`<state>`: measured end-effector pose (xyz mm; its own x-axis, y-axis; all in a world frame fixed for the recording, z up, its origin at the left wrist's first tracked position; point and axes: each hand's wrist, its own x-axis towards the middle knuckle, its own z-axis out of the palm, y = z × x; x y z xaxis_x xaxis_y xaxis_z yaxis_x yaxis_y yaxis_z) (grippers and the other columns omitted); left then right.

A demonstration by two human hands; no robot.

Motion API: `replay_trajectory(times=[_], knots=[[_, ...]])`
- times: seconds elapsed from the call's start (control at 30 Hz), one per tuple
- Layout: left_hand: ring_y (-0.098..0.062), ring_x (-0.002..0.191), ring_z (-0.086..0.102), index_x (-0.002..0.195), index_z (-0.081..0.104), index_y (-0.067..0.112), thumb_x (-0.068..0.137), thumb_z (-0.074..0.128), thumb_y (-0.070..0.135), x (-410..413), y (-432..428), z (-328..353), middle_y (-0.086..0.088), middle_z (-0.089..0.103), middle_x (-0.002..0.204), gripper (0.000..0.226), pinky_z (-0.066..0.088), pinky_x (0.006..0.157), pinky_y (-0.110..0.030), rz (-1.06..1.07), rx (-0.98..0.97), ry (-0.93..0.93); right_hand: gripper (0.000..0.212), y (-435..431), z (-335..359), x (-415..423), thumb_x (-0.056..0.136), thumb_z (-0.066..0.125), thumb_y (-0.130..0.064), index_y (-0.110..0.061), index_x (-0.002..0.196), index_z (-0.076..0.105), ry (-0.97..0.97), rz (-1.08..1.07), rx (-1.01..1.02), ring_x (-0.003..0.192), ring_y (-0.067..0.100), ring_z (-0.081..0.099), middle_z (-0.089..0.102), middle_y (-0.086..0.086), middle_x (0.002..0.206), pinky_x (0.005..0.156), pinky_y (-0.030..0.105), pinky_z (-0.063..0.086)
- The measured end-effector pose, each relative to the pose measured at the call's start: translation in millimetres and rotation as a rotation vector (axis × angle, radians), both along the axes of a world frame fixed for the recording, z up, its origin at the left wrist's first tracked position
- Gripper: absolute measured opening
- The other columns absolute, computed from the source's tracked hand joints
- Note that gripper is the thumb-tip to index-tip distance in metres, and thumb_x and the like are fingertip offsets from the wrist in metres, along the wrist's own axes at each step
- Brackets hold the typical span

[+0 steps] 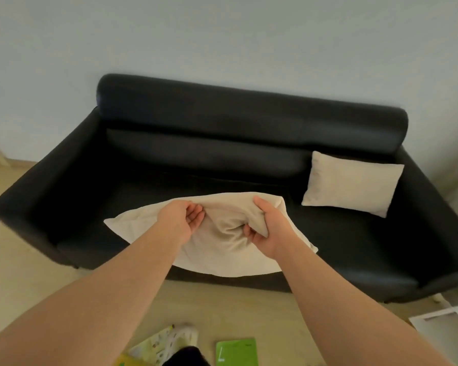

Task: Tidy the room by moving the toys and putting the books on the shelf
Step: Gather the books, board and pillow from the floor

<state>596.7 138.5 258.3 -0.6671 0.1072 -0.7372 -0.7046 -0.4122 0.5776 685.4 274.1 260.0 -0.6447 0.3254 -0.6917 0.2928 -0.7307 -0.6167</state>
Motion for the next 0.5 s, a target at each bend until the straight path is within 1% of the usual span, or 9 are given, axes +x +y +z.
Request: replay_trajectory(times=[0.07,0.1,0.13,0.2,0.3,0.37,0.43,0.47,0.5], knots=[[-0.015,0.063,0.054,0.071,0.048,0.004,0.094,0.046,0.0,-29,27,7,-0.007,0.051,0.068,0.024,0.051,0.086,-0.033,-0.018,0.003,0.049,0.044,27,2,-25,0.085,0.066,-0.027,-0.012,0.122,0.048,0.017,-0.017,0.01,0.081,0.021,0.061,0.06,0.013,0.109,0.046,0.024,0.049],[-0.014,0.062,0.053,0.069,0.047,0.004,0.094,0.045,0.0,-43,41,9,-0.007,0.05,0.067,0.025,0.051,0.086,-0.033,-0.035,-0.011,0.07,0.046,39,2,-37,0.084,0.067,-0.028,-0.012,0.124,0.048,0.027,-0.023,0.012,0.081,0.02,0.061,0.061,0.013,0.11,0.045,0.023,0.05],[-0.014,0.061,0.052,0.069,0.047,0.004,0.094,0.045,-0.001,-73,64,12,-0.006,0.049,0.067,0.026,0.051,0.086,-0.033,-0.052,-0.014,0.093,0.046,58,2,-64,0.085,0.066,-0.028,-0.012,0.124,0.049,0.05,-0.029,0.019,0.08,0.02,0.061,0.061,0.012,0.107,0.045,0.022,0.05],[-0.014,0.061,0.052,0.069,0.047,0.003,0.094,0.046,0.001,-105,86,12,-0.007,0.05,0.068,0.025,0.05,0.08,-0.033,-0.058,-0.02,0.104,0.043,79,1,-93,0.085,0.066,-0.028,-0.011,0.121,0.051,0.063,-0.057,0.03,0.078,0.019,0.061,0.062,0.011,0.101,0.045,0.023,0.05],[-0.016,0.065,0.055,0.074,0.05,0.003,0.095,0.048,0.004,-157,122,4,-0.009,0.054,0.073,0.021,0.049,0.077,-0.033,-0.072,-0.025,0.088,0.041,121,-9,-147,0.085,0.066,-0.029,-0.011,0.12,0.053,0.04,-0.023,0.05,0.082,0.019,0.062,0.063,0.01,0.103,0.054,0.027,0.051],[-0.017,0.065,0.057,0.076,0.052,0.003,0.095,0.049,0.005,-177,142,-7,-0.009,0.055,0.074,0.019,0.052,0.071,-0.032,-0.082,-0.058,0.102,0.044,146,-21,-171,0.085,0.066,-0.03,-0.012,0.122,0.053,0.004,0.007,0.076,0.087,0.02,0.063,0.063,0.009,0.108,0.057,0.028,0.051],[-0.017,0.065,0.059,0.079,0.053,0.004,0.094,0.05,0.006,-187,159,-22,-0.008,0.056,0.072,0.016,0.053,0.061,-0.028,-0.116,-0.103,0.108,0.046,167,-38,-185,0.085,0.066,-0.03,-0.012,0.125,0.052,-0.041,0.011,0.086,0.09,0.02,0.062,0.063,0.009,0.111,0.059,0.029,0.051],[-0.017,0.066,0.06,0.083,0.054,0.003,0.094,0.051,0.007,-192,170,-33,-0.009,0.057,0.073,0.012,0.053,0.059,-0.028,-0.16,-0.139,0.101,0.049,179,-47,-190,0.084,0.067,-0.03,-0.012,0.126,0.05,-0.092,0.0,0.098,0.093,0.021,0.061,0.061,0.009,0.114,0.06,0.029,0.051],[-0.018,0.068,0.061,0.09,0.055,0.002,0.094,0.05,0.007,-193,180,-46,-0.009,0.059,0.075,0.009,0.053,0.062,-0.029,-0.224,-0.175,0.076,0.05,193,-62,-193,0.084,0.067,-0.029,-0.014,0.127,0.047,-0.17,-0.03,0.118,0.098,0.023,0.059,0.058,0.009,0.117,0.062,0.031,0.052]])
